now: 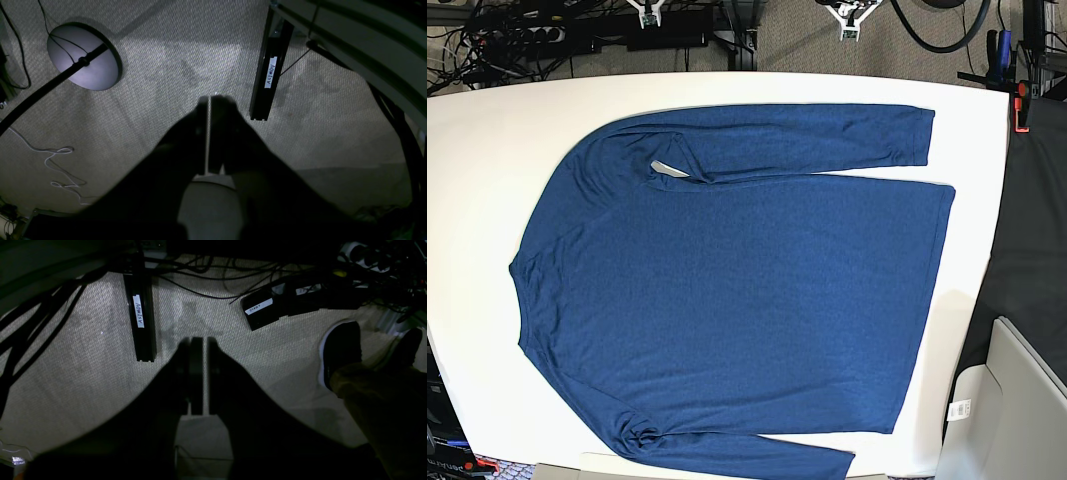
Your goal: Fold the T-shirt properly
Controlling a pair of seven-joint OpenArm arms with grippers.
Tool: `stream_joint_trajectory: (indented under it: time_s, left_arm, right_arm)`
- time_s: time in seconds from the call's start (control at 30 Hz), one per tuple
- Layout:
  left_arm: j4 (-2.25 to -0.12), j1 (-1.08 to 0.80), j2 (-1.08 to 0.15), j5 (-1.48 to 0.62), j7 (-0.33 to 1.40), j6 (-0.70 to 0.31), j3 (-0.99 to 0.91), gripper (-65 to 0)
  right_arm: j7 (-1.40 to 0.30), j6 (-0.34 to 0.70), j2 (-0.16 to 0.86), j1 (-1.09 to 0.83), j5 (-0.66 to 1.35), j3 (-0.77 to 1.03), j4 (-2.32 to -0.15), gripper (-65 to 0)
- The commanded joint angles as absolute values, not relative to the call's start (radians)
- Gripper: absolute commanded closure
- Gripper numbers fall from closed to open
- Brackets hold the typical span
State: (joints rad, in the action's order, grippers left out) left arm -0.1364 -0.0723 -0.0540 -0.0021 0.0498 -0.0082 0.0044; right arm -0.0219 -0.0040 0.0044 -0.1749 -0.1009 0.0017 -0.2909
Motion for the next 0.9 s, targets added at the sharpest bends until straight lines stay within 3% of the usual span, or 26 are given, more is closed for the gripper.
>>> stream_joint_trajectory:
  time_s: [0.0,0.87]
  left_arm:
    - [-0.137,-0.074,-0.061,0.005,0.039,-0.005,0.005,-0.4]
    - [-0.137,-0.094,-0.062,0.005,0.036,-0.005,0.005,-0.4]
  right_arm:
    - [-0.012,-0.004,0.005,-0.185,-0.099,0.005,-0.292,-0.2]
    - [-0.012,-0.004,0.012,-0.193,-0.099,0.005,-0.294,-0.2]
